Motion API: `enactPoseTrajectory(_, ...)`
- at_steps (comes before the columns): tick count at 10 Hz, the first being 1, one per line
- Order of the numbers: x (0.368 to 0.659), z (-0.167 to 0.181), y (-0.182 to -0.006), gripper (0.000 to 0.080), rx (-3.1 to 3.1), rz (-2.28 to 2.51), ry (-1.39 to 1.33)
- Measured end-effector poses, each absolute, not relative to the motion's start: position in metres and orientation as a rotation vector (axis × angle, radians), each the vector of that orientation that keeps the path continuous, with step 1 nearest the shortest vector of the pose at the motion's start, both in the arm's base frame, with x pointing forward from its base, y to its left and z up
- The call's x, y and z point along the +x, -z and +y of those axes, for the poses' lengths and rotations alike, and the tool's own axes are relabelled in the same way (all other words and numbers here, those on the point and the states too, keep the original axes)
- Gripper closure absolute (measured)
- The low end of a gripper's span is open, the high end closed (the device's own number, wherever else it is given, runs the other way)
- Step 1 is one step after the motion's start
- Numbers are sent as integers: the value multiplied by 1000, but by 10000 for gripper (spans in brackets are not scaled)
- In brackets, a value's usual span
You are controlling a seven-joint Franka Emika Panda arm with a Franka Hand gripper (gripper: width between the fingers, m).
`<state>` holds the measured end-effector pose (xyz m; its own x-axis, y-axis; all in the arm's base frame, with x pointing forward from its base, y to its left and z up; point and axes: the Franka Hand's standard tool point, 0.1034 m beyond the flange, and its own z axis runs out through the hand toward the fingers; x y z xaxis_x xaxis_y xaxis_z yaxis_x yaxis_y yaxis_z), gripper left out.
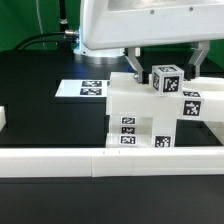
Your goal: Assemble chair
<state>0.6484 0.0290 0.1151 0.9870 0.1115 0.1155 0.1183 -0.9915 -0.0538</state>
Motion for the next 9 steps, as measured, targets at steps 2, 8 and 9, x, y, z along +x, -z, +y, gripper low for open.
enactPoseTrajectory(2,648,29,-115,515,-3072,-170,173)
enactPoseTrajectory(8,648,32,-114,515,-3014,497,173)
enactPoseTrajectory(9,648,35,-114,515,-2976,663,173)
